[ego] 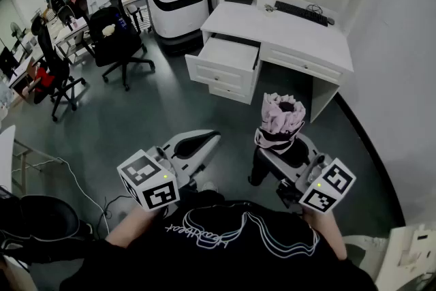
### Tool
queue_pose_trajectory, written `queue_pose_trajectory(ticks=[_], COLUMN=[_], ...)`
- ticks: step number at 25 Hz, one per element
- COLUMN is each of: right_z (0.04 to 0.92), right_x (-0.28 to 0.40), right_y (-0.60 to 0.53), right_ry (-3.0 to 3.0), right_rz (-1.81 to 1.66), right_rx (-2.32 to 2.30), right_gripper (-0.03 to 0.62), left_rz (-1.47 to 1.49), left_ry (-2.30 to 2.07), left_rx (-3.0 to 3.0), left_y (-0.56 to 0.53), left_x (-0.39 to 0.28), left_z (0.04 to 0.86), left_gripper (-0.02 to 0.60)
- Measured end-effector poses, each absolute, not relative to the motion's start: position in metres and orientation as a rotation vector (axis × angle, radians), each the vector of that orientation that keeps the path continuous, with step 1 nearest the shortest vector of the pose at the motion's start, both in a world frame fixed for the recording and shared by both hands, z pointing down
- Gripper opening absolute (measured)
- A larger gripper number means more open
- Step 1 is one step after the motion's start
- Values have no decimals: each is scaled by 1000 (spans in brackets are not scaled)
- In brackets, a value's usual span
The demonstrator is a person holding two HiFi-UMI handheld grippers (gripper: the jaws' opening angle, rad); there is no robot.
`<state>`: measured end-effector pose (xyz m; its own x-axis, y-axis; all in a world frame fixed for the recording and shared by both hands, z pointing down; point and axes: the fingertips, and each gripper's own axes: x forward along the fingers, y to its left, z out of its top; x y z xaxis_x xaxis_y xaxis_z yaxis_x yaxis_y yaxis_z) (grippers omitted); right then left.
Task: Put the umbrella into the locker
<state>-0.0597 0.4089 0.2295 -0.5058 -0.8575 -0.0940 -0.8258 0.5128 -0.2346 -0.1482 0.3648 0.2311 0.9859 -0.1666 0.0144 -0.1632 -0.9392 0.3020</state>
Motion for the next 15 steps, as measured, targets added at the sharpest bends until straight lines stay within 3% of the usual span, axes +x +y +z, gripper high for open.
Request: queue_pose_trajectory(ticks=[15], right_z=[238], right_x=[-53], right_y=[407], right_ry=[2452], right_rz=[-233], right_rx=[-1524], right_gripper=[252], left_rz=[-15], left_ry=[-166], left_rx=[2806], left_y=[356], left_x=[-150], left_z=[246], left_gripper=[6])
